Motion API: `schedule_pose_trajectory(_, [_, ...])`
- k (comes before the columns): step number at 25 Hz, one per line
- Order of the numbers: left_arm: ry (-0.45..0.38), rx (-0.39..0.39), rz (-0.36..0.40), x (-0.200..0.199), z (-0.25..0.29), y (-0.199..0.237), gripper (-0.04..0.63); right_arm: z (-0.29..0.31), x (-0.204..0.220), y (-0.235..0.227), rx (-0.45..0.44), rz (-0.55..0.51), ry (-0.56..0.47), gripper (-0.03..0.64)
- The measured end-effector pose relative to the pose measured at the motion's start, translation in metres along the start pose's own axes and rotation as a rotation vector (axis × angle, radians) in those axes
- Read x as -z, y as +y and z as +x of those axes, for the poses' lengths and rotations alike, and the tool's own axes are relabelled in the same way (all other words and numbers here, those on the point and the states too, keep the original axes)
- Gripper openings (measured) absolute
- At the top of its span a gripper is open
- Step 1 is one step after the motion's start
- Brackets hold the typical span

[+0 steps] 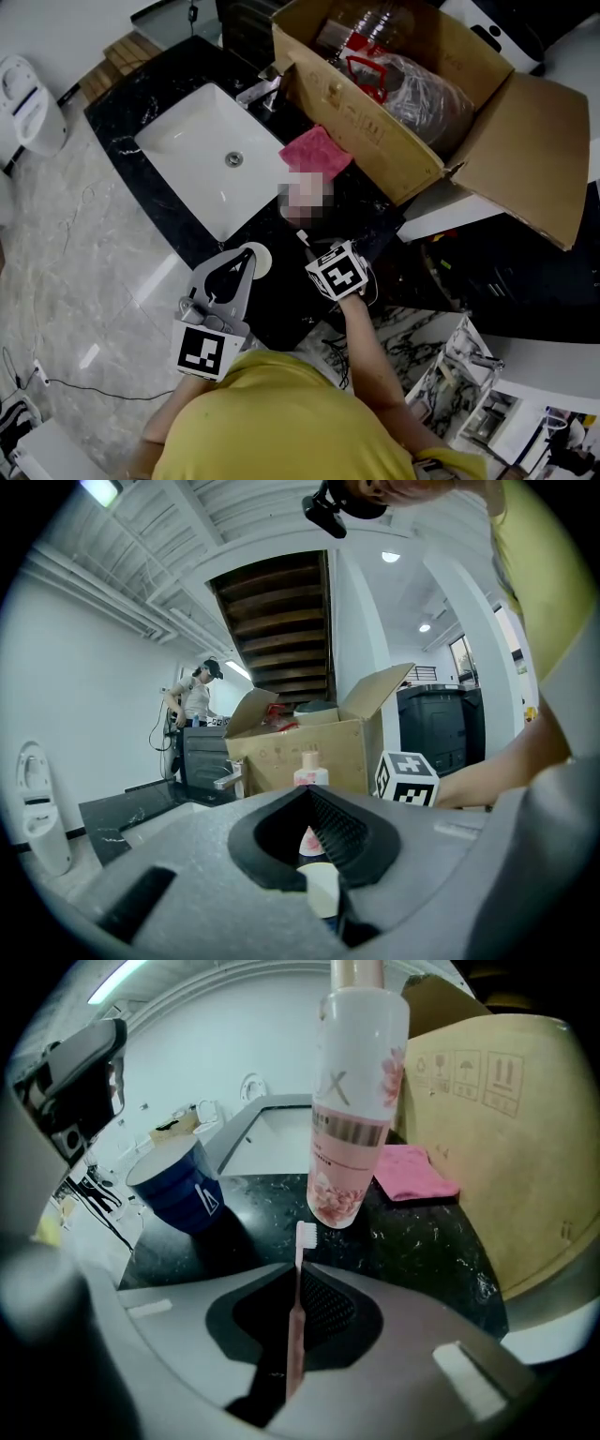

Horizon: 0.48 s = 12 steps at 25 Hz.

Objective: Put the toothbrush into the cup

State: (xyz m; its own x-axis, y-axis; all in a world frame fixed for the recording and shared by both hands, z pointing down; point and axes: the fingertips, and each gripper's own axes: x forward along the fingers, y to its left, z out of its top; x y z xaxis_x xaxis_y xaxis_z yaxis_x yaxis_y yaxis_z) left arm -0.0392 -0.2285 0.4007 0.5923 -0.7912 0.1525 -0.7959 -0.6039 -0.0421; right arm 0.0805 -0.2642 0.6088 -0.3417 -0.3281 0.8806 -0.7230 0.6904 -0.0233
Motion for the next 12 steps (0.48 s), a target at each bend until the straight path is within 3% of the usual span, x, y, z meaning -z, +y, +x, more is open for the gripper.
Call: schedule_pose_trajectory(12, [-0.013, 0.011, 0.002, -0.004, -0.002, -0.002, 0.002, -0.076, -0.063, 0.010, 0.061, 0.059, -0.348, 0.031])
